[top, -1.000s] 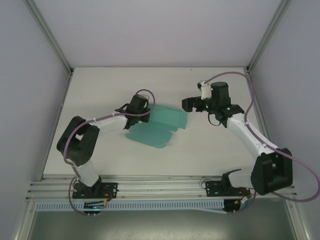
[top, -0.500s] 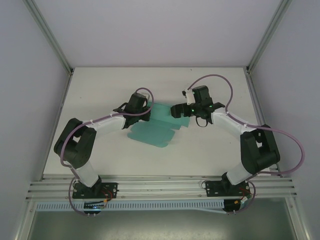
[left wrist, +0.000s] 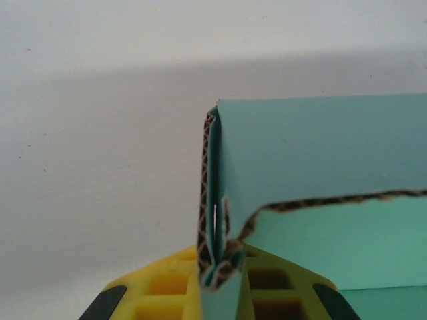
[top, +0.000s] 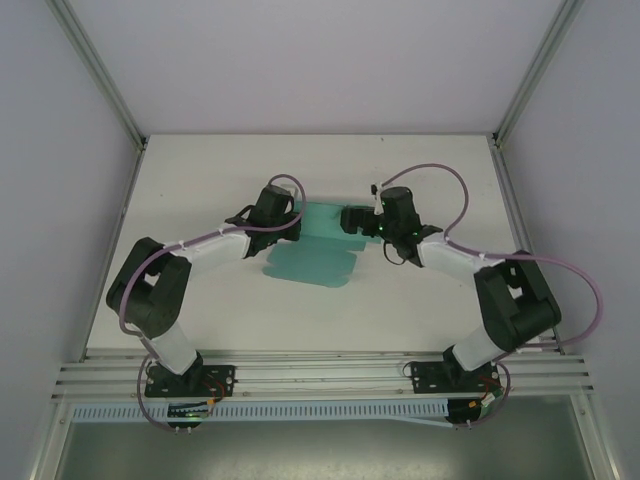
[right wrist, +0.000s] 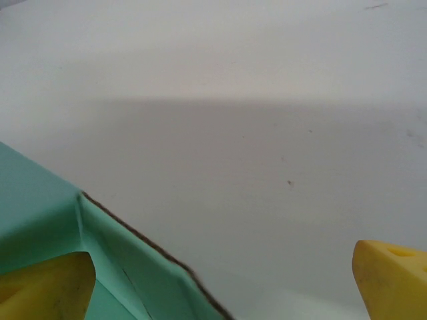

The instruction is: Assemble paper box

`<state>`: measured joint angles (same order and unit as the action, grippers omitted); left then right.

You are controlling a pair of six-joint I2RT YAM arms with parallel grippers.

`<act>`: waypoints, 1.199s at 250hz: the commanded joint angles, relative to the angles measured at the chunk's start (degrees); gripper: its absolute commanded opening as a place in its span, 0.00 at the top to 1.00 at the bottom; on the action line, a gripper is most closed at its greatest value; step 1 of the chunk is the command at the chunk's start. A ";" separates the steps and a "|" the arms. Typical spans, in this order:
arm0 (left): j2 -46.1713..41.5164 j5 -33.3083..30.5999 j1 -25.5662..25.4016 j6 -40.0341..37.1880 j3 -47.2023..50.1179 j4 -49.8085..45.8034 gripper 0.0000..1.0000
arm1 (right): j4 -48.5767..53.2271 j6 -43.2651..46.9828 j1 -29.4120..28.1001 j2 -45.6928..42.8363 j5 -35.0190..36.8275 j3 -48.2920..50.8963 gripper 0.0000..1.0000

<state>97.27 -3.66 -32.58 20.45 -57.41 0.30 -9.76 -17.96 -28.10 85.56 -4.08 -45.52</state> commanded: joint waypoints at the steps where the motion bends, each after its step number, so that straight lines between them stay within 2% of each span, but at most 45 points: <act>1: -2.59 -2.51 -0.29 2.40 0.70 1.81 1.00 | 5.57 -0.37 -0.24 -9.55 4.20 2.72 0.01; 31: -3.61 -3.94 -0.27 2.45 1.16 2.74 1.00 | 18.21 -2.32 -0.27 -18.63 10.59 6.68 0.01; 47: -4.15 -3.91 -0.31 2.49 1.00 3.10 1.00 | 22.39 -3.62 -0.28 -22.51 10.84 9.22 0.01; 70: -4.68 -2.59 -0.29 2.69 0.39 3.20 1.00 | 23.93 -5.84 -0.22 -25.55 9.83 12.50 0.01; 91: -5.20 -0.88 -0.29 2.40 0.27 3.97 1.00 | 20.47 -7.45 -0.18 -25.80 7.07 15.19 0.01; 124: -5.55 1.37 -0.29 1.27 0.23 4.76 1.00 | 14.86 -6.58 -0.19 -22.65 5.37 15.02 0.01; 200: -5.36 4.07 -0.29 -1.46 2.40 6.80 1.00 | 10.93 -0.33 -0.29 -12.99 7.03 3.66 0.01; 262: -4.53 6.28 -0.27 -0.22 2.26 6.89 1.00 | 4.09 -2.52 -1.43 -4.68 5.47 0.70 0.01; 300: -4.83 8.16 -0.29 1.69 2.21 7.49 1.00 | 1.44 -2.11 -5.12 0.88 10.82 -1.54 0.01</act>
<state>93.21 -0.19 -32.51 20.21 -55.31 5.32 -4.12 -20.08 -30.20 82.87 2.20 -44.21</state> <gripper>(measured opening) 0.083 0.989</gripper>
